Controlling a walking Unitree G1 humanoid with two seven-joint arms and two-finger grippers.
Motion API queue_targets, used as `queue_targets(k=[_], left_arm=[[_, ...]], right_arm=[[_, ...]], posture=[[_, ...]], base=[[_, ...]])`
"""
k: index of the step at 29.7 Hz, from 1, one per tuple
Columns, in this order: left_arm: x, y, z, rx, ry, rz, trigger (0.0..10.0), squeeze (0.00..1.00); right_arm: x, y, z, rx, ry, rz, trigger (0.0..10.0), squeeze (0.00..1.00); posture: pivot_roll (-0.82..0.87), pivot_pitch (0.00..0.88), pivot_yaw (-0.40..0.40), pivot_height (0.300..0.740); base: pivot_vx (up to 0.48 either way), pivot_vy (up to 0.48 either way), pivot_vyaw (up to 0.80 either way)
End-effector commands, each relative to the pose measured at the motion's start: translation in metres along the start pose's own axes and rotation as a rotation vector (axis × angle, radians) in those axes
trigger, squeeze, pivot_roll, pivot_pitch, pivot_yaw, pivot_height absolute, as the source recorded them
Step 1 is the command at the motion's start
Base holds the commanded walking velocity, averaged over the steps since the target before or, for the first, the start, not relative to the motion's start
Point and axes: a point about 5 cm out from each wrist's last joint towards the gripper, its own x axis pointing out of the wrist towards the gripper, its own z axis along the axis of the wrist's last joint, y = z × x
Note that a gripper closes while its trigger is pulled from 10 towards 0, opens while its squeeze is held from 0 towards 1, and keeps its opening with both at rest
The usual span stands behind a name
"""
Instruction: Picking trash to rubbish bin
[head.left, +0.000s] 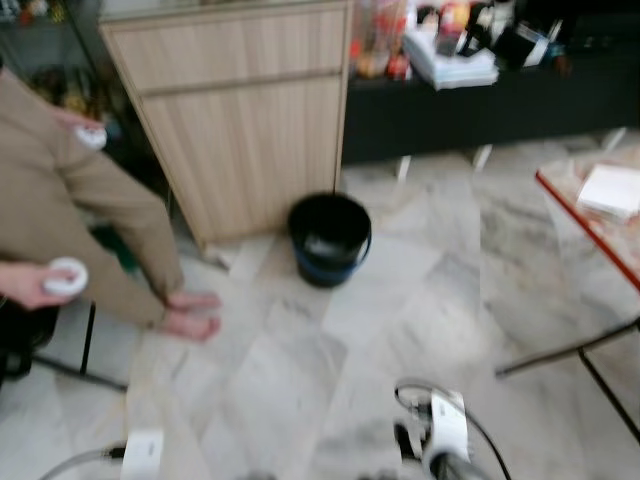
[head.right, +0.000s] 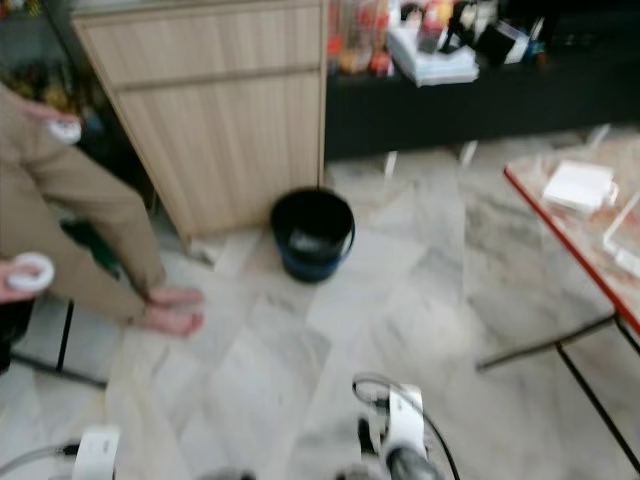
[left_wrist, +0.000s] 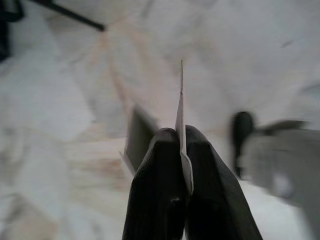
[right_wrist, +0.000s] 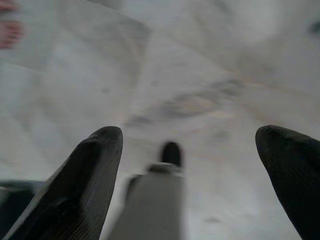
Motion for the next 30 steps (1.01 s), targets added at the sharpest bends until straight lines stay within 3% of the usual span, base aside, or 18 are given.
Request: queue_targets(k=[1,4,30], left_arm=[[-0.0023,0.0104,-0.0110,0.022,0.037,0.023,10.0,0.00],[-0.0031,0.0102,-0.0135,0.029,0.042,0.019,10.0,0.00],[-0.0023,0.0143,-0.0111,0.026,0.037,0.030,10.0,0.00]], right_arm=[[0.0009,0.0100,-0.0003,-0.018,0.003,0.022,10.0,0.00],[0.0005,0.0097,-0.0023,0.029,0.006,0.011,10.0,0.00],[0.0015,0.0136,0.0012,0.048,0.001,0.027,10.0,0.00]], posture=[[0.11,0.200,-0.025,0.740],[0.11,0.204,-0.024,0.740],[0.13,0.222,-0.017,0.740]], base=[[0.307,0.000,0.76],[0.304,0.000,0.00],[0.307,0.000,0.00]])
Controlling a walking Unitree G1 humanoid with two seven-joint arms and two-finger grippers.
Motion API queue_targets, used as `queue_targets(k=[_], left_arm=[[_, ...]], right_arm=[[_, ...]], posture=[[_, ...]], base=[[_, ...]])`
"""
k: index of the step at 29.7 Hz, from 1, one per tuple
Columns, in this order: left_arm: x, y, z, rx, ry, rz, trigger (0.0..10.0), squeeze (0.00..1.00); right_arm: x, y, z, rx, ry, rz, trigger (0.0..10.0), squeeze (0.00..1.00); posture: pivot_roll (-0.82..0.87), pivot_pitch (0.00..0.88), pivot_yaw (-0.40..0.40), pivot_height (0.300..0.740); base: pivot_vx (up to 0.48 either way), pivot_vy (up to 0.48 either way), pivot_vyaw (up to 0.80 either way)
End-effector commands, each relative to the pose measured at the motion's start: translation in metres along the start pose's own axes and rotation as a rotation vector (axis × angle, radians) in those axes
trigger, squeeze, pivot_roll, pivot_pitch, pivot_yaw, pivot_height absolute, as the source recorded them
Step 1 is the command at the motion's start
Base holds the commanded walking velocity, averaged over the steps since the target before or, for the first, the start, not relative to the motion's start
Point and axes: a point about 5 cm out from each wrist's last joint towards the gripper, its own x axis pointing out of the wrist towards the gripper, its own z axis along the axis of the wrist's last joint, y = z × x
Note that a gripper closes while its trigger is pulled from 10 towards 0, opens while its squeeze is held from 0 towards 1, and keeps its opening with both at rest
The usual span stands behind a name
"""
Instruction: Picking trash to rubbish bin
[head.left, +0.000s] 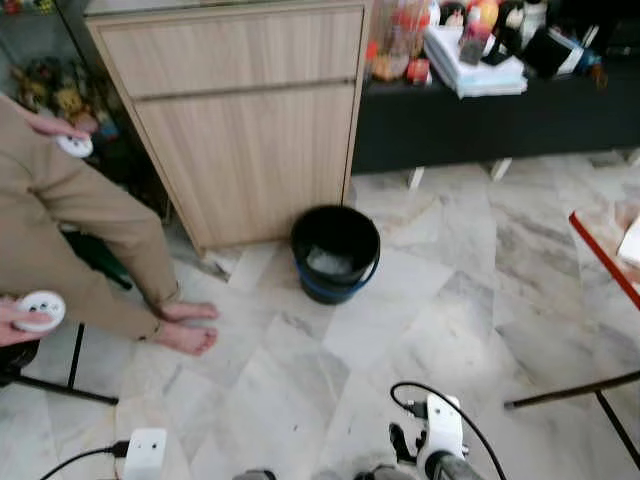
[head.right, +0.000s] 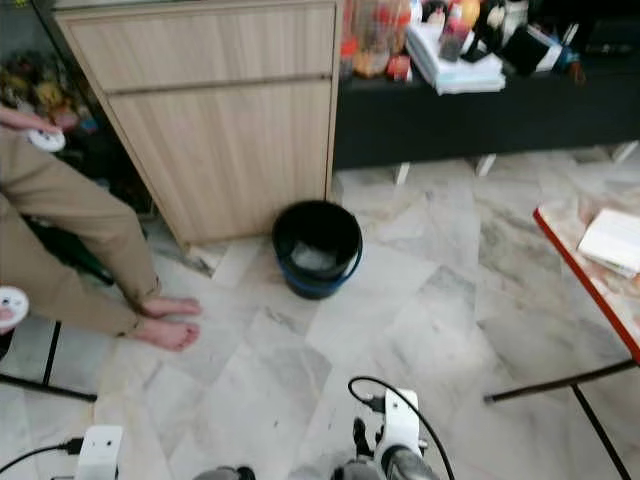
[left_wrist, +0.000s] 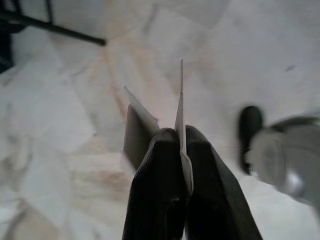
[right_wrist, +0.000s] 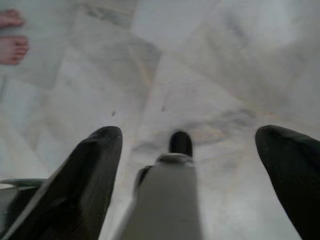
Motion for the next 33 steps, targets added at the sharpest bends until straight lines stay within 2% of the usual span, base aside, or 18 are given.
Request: queue_targets(k=[1,4,5,28,33], left_arm=[[-0.0024,0.0069,-0.0111,0.012,0.039,0.016,10.0,0.00],[-0.0024,0.0075,-0.0113,0.009,0.039,0.019,10.0,0.00],[-0.0025,0.0074,-0.0115,0.010,0.039,0.018,10.0,0.00],[-0.0022,0.0081,-0.0109,0.027,0.038,0.006,10.0,0.00],[-0.0020,0.0077,-0.0103,0.030,0.037,0.003,10.0,0.00]], right_arm=[[-0.0010,0.0004,-0.0059,0.011,0.019,-0.001,10.0,0.00],[-0.0010,0.0006,-0.0060,0.015,0.019,0.001,10.0,0.00],[-0.0010,0.0007,-0.0056,-0.006,0.015,0.001,10.0,0.00],[-0.0020,-0.0024,-0.0081,0.008,0.012,-0.019,10.0,0.00],[-0.0021,-0.0033,-0.0082,-0.018,0.012,-0.025,10.0,0.00]], posture=[[0.14,0.219,-0.018,0.740],[0.13,0.219,-0.017,0.740],[0.13,0.213,-0.015,0.740],[0.13,0.178,0.000,0.740],[0.13,0.172,0.001,0.740]], base=[[0.304,0.000,0.00],[0.310,0.000,-0.53],[0.319,0.000,0.00],[0.323,0.000,0.00],[0.319,0.000,0.49]])
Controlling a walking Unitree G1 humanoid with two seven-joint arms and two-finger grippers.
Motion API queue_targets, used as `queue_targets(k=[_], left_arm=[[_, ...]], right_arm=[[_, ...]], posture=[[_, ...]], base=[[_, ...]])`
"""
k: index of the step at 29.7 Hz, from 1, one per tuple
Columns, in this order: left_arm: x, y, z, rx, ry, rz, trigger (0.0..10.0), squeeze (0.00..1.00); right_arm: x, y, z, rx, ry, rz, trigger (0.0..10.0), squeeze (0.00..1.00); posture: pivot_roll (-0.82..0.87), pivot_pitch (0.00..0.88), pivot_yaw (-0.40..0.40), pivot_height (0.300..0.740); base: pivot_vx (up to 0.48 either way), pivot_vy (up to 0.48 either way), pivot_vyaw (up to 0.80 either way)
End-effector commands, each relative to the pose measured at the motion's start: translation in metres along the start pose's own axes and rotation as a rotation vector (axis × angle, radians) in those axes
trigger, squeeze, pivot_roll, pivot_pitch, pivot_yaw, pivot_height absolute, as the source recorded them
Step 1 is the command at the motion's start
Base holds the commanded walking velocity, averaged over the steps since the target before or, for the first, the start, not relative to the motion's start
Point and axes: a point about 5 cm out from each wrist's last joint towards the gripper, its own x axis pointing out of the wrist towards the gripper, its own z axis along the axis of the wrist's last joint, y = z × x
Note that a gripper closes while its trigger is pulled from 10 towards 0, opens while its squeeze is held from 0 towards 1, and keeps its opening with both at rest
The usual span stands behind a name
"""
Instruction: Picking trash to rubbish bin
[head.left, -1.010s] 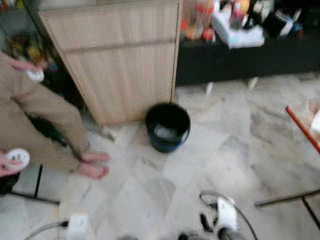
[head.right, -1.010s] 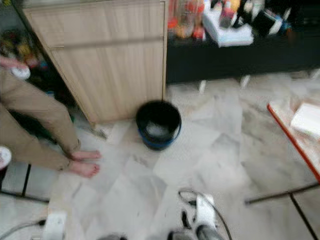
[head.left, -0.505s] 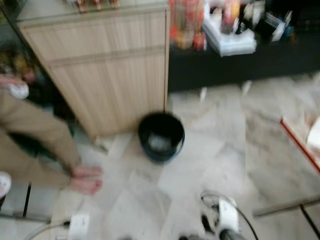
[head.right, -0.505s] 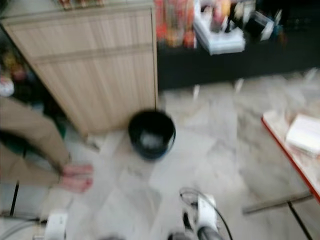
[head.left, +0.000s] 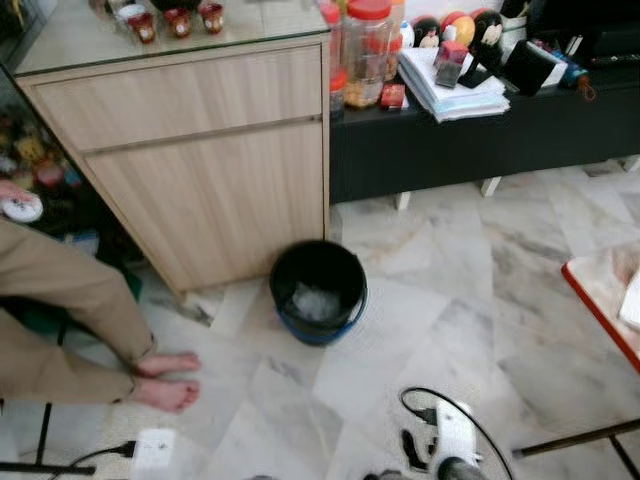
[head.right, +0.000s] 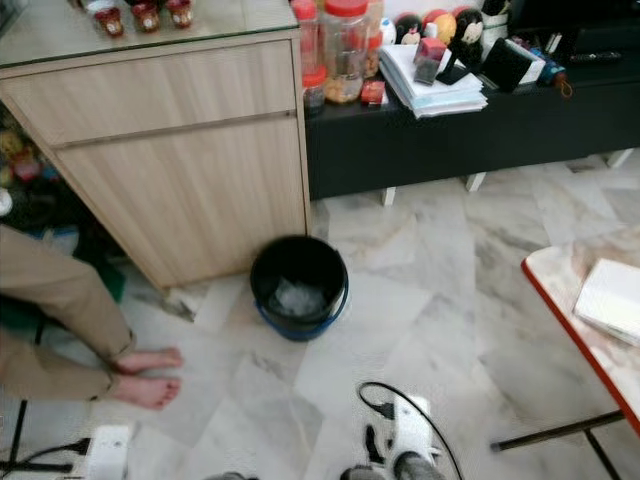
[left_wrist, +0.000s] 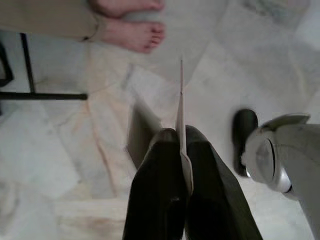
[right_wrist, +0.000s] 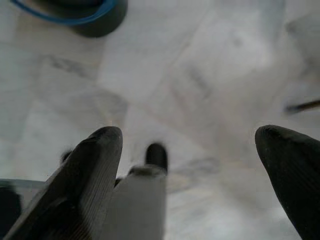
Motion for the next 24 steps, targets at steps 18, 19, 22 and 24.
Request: queue_targets(k=[18,19,22,24], left_arm=[[-0.0023,0.0095,-0.0113,0.030,0.044,0.016,10.0,0.00],[-0.0023,0.0098,-0.0114,0.029,0.044,0.017,10.0,0.00],[-0.0024,0.0104,-0.0118,0.026,0.046,0.020,10.0,0.00],[-0.0024,0.0108,-0.0119,0.024,0.046,0.023,10.0,0.00]], right_arm=[[0.0003,0.0145,-0.0042,0.039,0.017,0.040,10.0,0.00],[0.0004,0.0145,-0.0042,0.041,0.018,0.039,10.0,0.00],[0.0002,0.0145,-0.0047,0.043,0.019,0.039,10.0,0.00],[0.0002,0.0145,-0.0049,0.046,0.018,0.038,10.0,0.00]], posture=[[0.14,0.184,-0.002,0.740],[0.14,0.185,-0.002,0.740],[0.14,0.185,-0.002,0.740],[0.14,0.195,-0.003,0.740]], base=[[0.321,0.000,0.03],[0.322,0.000,0.00],[0.322,0.000,0.00],[0.322,0.000,0.00]])
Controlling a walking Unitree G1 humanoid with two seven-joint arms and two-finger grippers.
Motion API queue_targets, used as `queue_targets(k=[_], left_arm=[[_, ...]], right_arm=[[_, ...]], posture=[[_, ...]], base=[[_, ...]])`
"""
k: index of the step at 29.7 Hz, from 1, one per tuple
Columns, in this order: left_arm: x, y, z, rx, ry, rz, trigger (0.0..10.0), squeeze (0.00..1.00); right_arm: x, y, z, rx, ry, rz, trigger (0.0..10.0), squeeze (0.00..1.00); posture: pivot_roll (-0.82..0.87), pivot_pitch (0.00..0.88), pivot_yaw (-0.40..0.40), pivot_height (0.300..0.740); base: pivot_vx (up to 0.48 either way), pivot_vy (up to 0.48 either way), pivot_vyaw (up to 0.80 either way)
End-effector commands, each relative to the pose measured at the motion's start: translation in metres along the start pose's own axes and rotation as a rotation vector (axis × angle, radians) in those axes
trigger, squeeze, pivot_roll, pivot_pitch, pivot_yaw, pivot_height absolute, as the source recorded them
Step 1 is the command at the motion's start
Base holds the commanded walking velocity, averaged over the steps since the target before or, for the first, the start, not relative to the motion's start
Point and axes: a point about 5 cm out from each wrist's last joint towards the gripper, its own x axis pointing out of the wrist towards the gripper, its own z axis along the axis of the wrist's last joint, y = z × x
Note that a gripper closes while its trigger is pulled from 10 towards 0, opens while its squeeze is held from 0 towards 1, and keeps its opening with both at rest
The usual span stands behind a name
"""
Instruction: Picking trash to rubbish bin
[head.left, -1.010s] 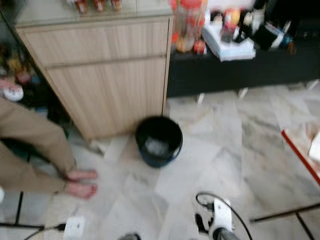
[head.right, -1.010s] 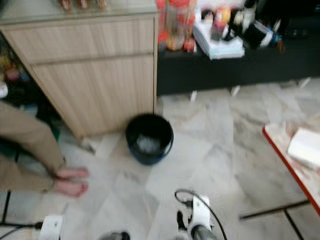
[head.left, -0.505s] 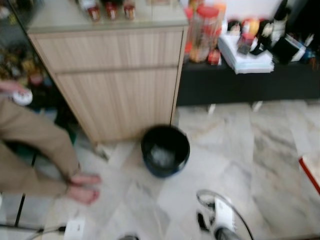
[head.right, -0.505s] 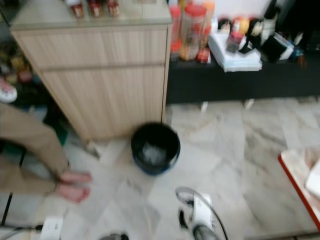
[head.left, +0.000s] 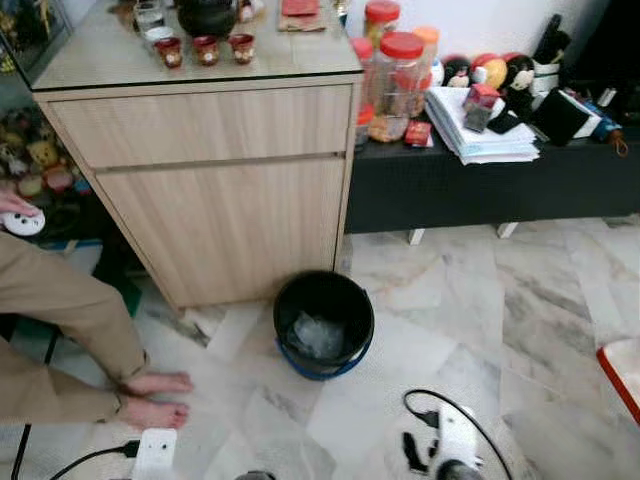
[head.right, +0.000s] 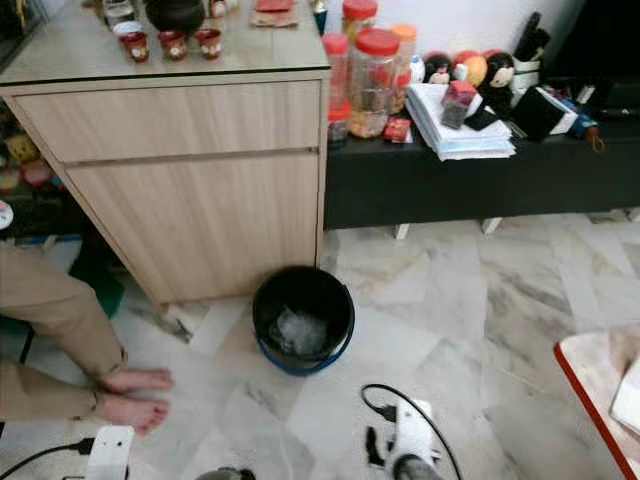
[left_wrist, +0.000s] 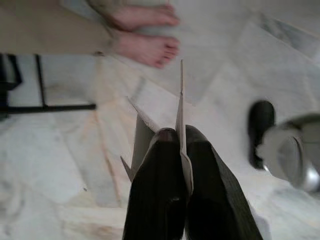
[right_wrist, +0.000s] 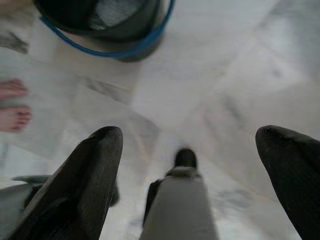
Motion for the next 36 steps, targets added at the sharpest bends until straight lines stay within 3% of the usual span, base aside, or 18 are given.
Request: queue_targets(k=[1,36], left_arm=[[-0.0018,-0.0052,-0.0073,0.007,0.030,-0.013,10.0,0.00],[-0.0032,-0.0083,-0.0109,-0.006,0.036,-0.013,10.0,0.00]], right_arm=[[-0.0020,-0.0115,-0.0042,0.006,0.014,-0.032,10.0,0.00],[-0.0018,-0.0086,-0.0049,0.017,0.020,-0.007,10.0,0.00]], posture=[[0.14,0.195,-0.003,0.740],[0.15,0.219,-0.013,0.740]], base=[[0.326,0.000,0.00],[0.322,0.000,-0.07]])
